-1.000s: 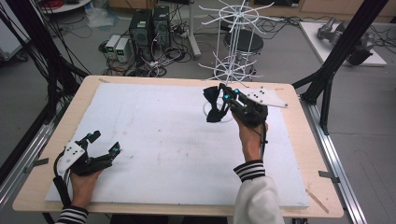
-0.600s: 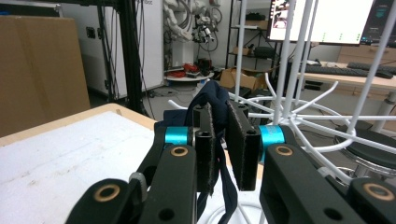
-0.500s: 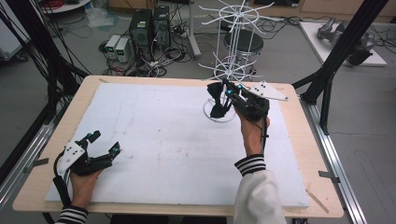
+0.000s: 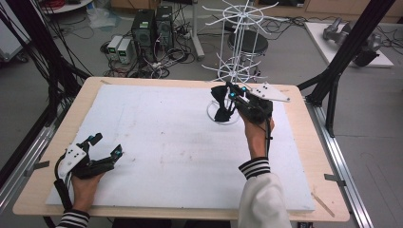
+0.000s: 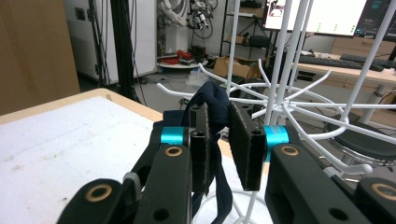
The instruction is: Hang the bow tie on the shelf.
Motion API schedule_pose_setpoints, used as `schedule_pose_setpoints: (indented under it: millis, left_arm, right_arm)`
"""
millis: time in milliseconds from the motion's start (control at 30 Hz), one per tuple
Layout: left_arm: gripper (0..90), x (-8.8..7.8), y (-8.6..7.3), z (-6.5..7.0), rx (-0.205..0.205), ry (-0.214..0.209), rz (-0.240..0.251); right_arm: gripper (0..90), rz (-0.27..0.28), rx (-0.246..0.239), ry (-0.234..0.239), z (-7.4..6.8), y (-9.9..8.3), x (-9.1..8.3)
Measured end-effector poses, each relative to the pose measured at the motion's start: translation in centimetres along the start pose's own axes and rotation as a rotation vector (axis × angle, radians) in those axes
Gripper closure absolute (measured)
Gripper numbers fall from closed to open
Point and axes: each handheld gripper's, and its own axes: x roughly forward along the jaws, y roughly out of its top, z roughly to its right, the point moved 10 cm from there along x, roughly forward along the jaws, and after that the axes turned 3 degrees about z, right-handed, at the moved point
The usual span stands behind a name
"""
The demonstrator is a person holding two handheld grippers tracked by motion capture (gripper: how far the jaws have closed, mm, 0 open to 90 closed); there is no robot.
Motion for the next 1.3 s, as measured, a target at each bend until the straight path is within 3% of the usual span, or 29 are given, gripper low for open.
schedule_pose_setpoints:
  millis: [500, 667, 700, 733, 767, 867, 967, 1100, 1233, 1300]
  left_arm:
    - [13.4, 0.0, 0.0, 0.0, 0.000, 0.001, 0.001]
    - [13.4, 0.1, 0.0, 0.0, -0.001, 0.002, -0.004]
    - [13.4, 0.0, 0.0, 0.0, 0.000, 0.003, -0.002]
    - [13.4, 0.0, 0.0, 0.0, 0.000, 0.004, 0.000]
    - [13.4, 0.0, 0.0, 0.0, 0.000, 0.003, -0.001]
    - [13.4, 0.0, -0.1, 0.0, 0.005, 0.004, -0.007]
    - [13.4, 0.0, 0.0, 0.0, 0.009, 0.006, -0.005]
    - [13.4, 0.0, -0.1, -0.1, 0.007, 0.007, -0.008]
    - [13.4, 0.0, 0.0, 0.0, 0.004, 0.005, -0.005]
    - [13.4, 0.0, 0.0, 0.0, 0.007, 0.005, -0.001]
  right_arm:
    - [69.0, 0.006, -0.007, -0.002, -0.1, 0.3, -0.5]
    - [49.1, 0.013, 0.007, 0.025, -0.7, 0.7, -1.5]
    - [49.1, 0.013, 0.007, 0.025, -0.7, 0.7, -1.5]
    - [36.7, 0.028, 0.017, 0.030, -1.0, 1.1, -1.9]
    - [36.7, 0.028, 0.017, 0.030, -1.0, 1.1, -1.9]
    - [21.3, 0.053, -0.002, 0.066, -2.1, 1.4, -2.9]
    - [13.8, 0.041, -0.014, 0.081, -2.7, 1.1, -3.3]
    - [11.3, 0.034, -0.009, 0.091, -2.8, 0.5, -4.1]
    - [11.3, 0.039, -0.009, 0.095, -2.9, -0.5, -5.8]
    - [11.3, 0.045, -0.005, 0.081, -2.7, -1.6, -7.5]
